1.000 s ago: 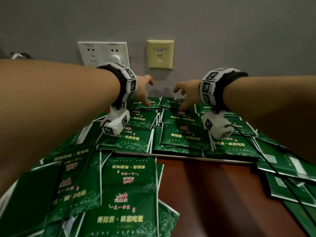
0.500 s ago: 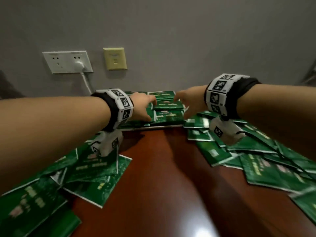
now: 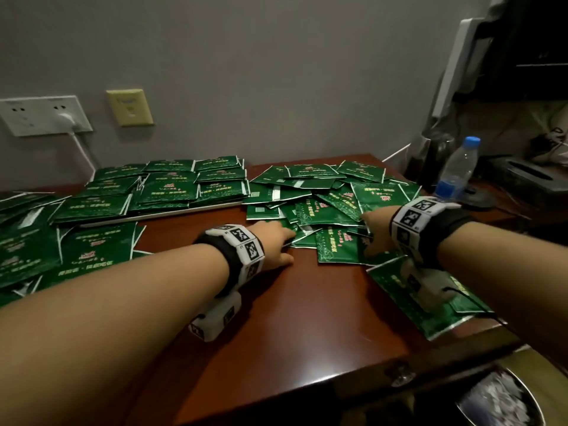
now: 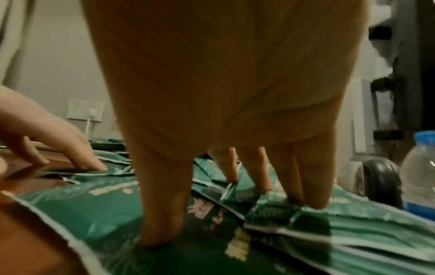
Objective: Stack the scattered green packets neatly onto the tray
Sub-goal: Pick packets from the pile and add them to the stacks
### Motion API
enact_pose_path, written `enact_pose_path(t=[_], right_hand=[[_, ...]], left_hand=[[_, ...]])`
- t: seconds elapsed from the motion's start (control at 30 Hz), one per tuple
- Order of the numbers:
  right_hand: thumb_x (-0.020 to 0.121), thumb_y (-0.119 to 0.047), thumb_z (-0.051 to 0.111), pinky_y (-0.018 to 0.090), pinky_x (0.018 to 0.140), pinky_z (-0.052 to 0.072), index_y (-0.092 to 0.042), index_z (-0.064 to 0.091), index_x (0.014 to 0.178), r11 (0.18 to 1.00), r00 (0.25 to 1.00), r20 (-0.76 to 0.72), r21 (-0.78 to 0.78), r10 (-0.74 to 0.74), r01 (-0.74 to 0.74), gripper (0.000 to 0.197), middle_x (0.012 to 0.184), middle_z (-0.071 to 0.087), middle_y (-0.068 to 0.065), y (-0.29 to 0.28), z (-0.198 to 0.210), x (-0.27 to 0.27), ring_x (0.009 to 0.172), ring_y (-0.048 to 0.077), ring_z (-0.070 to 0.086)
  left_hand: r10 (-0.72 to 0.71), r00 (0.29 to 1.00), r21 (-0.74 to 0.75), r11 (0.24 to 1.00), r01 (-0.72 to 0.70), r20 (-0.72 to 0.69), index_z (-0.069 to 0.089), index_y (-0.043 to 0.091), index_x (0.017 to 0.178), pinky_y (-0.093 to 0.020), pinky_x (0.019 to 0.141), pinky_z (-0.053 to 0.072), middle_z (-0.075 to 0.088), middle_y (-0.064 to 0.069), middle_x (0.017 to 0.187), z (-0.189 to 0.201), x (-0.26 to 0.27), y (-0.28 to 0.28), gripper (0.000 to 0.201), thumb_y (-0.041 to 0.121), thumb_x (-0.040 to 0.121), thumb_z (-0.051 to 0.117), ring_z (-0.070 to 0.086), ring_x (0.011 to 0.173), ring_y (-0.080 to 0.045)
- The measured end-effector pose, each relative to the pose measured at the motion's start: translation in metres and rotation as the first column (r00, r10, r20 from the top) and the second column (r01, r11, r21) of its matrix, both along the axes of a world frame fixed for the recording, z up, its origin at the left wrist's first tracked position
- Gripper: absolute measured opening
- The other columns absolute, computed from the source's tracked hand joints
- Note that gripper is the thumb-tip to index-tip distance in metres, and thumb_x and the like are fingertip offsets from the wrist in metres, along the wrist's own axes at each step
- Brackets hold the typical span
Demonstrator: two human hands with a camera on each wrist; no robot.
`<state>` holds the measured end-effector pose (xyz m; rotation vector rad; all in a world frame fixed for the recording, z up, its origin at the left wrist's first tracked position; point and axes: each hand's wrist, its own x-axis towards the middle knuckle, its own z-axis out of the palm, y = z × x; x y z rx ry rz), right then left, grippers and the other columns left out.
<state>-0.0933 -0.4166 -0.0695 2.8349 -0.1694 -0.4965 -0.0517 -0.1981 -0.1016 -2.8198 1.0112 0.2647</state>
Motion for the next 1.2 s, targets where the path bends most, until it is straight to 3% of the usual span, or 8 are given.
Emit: enact_pose_path(t=[0.23, 0.37, 0.53, 0.7, 0.83, 0.93, 1.03, 1.2], right_hand=[[0.078, -0.042, 0.073, 0.032, 0.084, 0.054, -0.023, 0.056, 0.125, 0.994, 0.991, 0.104, 0.070, 0.082, -0.090, 0.054, 0.113, 0.065, 0.000, -0.006, -0.005, -0.021, 0.100, 0.022, 0.062], [0.082, -0.027, 0.072, 0.030, 0.086, 0.051, -0.027, 0.050, 0.133, 0.981, 0.979, 0.163, 0.133, 0.121, -0.143, 0.056, 0.122, 0.063, 0.002, -0.005, -0.007, -0.033, 0.108, 0.023, 0.060], [0.080, -0.017, 0.072, 0.029, 0.084, 0.053, -0.030, 0.049, 0.136, 0.963, 0.965, 0.141, 0.122, 0.223, -0.241, 0.062, 0.127, 0.059, -0.005, 0.016, -0.003, -0.037, 0.111, 0.019, 0.059], [0.081, -0.016, 0.068, 0.021, 0.080, 0.049, -0.029, 0.060, 0.128, 0.898, 0.944, 0.165, 0.299, 0.285, -0.323, 0.049, 0.115, 0.067, -0.011, 0.045, -0.001, -0.046, 0.099, 0.010, 0.063], [0.085, -0.015, 0.068, 0.022, 0.079, 0.049, -0.029, 0.061, 0.120, 0.792, 0.942, 0.220, 0.511, 0.254, -0.334, 0.038, 0.094, 0.059, -0.020, 0.078, 0.000, -0.050, 0.092, 0.008, 0.062], [0.083, -0.030, 0.072, 0.026, 0.085, 0.047, -0.029, 0.056, 0.126, 0.788, 0.918, 0.289, 0.481, 0.272, -0.385, 0.046, 0.121, 0.058, -0.008, 0.097, 0.000, -0.047, 0.107, 0.014, 0.058], [0.073, -0.052, 0.077, 0.033, 0.098, 0.045, -0.021, 0.039, 0.141, 0.877, 0.940, 0.206, 0.350, 0.270, -0.329, 0.084, 0.140, 0.047, 0.001, 0.113, -0.006, -0.040, 0.123, 0.023, 0.049], [0.058, -0.075, 0.073, 0.041, 0.101, 0.045, -0.014, 0.029, 0.145, 0.938, 0.959, 0.075, 0.199, 0.275, -0.284, 0.115, 0.140, 0.049, 0.007, 0.134, -0.013, -0.034, 0.124, 0.028, 0.049]], left_hand=[[0.104, 0.991, -0.033, 0.994, -0.102, 0.085, 0.053, 0.017, 0.127, -0.030, 0.081, 0.047, 0.061, -0.003, 0.121, 0.008, -0.008, -0.008, 0.051, 0.045, 0.086, 0.066, 0.060, 0.108, -0.024], [0.110, 0.988, 0.011, 0.994, -0.112, 0.106, 0.059, 0.018, 0.114, -0.033, 0.078, 0.052, 0.065, -0.003, 0.110, 0.007, -0.014, -0.006, 0.033, 0.038, 0.088, 0.063, 0.062, 0.100, -0.025], [0.117, 0.992, 0.043, 0.992, -0.119, 0.049, 0.062, 0.019, 0.120, -0.030, 0.076, 0.049, 0.064, -0.005, 0.114, 0.010, -0.030, 0.007, 0.035, 0.028, 0.086, 0.059, 0.061, 0.103, -0.026], [0.121, 0.993, 0.054, 0.991, -0.121, 0.014, 0.058, 0.021, 0.118, -0.027, 0.070, 0.039, 0.059, -0.006, 0.113, 0.018, -0.051, 0.037, 0.032, 0.018, 0.087, 0.058, 0.058, 0.104, -0.028], [0.218, 0.976, 0.092, 0.972, -0.216, -0.007, 0.060, 0.016, 0.088, -0.030, 0.065, 0.045, 0.058, -0.004, 0.091, 0.027, -0.062, 0.070, 0.007, 0.015, 0.084, 0.055, 0.056, 0.085, -0.025], [0.273, 0.962, 0.133, 0.953, -0.273, 0.015, 0.063, 0.013, 0.093, -0.038, 0.076, 0.053, 0.053, -0.005, 0.093, 0.022, -0.072, 0.093, 0.027, 0.037, 0.084, 0.053, 0.058, 0.086, -0.027], [0.239, 0.969, 0.064, 0.968, -0.243, 0.062, 0.049, 0.022, 0.116, -0.041, 0.091, 0.044, 0.045, -0.004, 0.111, 0.014, -0.087, 0.102, 0.072, 0.079, 0.074, 0.048, 0.050, 0.106, -0.026], [0.125, 0.977, 0.125, 0.987, -0.104, -0.175, 0.020, 0.023, 0.151, -0.045, 0.110, 0.034, 0.025, -0.005, 0.144, 0.016, -0.110, 0.100, 0.118, 0.073, 0.058, 0.074, 0.025, 0.134, -0.026]])
